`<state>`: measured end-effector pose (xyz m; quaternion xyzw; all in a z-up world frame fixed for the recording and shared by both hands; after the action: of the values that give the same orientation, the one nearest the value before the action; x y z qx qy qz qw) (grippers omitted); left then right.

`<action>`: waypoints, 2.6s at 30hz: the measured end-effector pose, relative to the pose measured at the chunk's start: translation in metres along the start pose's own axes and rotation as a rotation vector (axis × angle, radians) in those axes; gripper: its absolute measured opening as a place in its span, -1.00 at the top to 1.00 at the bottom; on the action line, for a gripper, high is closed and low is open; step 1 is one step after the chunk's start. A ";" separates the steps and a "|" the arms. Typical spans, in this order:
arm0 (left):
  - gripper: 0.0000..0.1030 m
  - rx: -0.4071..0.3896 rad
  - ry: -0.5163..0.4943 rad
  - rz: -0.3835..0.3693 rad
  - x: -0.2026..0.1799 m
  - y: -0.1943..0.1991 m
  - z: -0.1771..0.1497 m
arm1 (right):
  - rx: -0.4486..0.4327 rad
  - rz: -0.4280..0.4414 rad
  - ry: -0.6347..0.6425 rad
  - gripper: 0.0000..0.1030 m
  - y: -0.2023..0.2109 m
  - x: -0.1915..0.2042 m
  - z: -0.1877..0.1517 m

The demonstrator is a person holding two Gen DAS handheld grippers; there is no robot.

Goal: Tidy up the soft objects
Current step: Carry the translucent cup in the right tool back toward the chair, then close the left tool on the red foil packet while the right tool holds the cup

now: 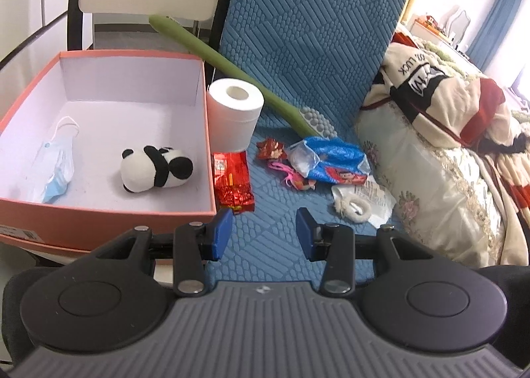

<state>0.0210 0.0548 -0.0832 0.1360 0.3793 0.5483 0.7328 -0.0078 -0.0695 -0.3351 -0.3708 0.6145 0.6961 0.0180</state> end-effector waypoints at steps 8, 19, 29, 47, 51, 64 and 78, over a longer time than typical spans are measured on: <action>0.07 -0.037 0.003 0.007 -0.010 0.016 0.014 | -0.061 -0.050 -0.164 0.78 0.063 -0.045 0.003; 0.07 -0.115 0.027 0.004 -0.006 0.032 0.043 | -0.075 -0.051 -0.607 0.77 0.141 -0.116 -0.036; 0.07 -0.131 0.084 -0.047 -0.008 -0.004 0.052 | -0.066 -0.139 -1.229 0.77 0.182 -0.161 -0.108; 0.06 -0.030 -0.127 0.151 -0.034 -0.134 0.014 | -0.156 -0.449 -2.008 0.77 0.134 -0.125 -0.231; 0.06 -0.008 -0.168 0.246 -0.026 -0.157 0.005 | -0.203 -0.422 -2.058 0.77 0.121 -0.127 -0.238; 0.06 0.079 -0.343 0.438 -0.005 -0.220 -0.021 | -0.243 -0.358 -2.020 0.77 0.106 -0.134 -0.234; 0.12 0.085 -0.394 0.499 0.015 -0.236 -0.021 | -0.253 -0.302 -1.991 0.76 0.098 -0.140 -0.213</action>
<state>0.1735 -0.0219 -0.2483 0.3589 0.2074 0.6578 0.6288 0.1520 -0.2186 -0.1703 0.3049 0.1886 0.7391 0.5702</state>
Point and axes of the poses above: each gripper's, at about its wrist camera, not at the fingertips, and y roughly against the way its jaws point, x to its left, z to its top, the point moved 3 cm from there along -y, roughly the way its jaws point, and after that the axes turned 12 degrees about -z, right-handed, at the moved point
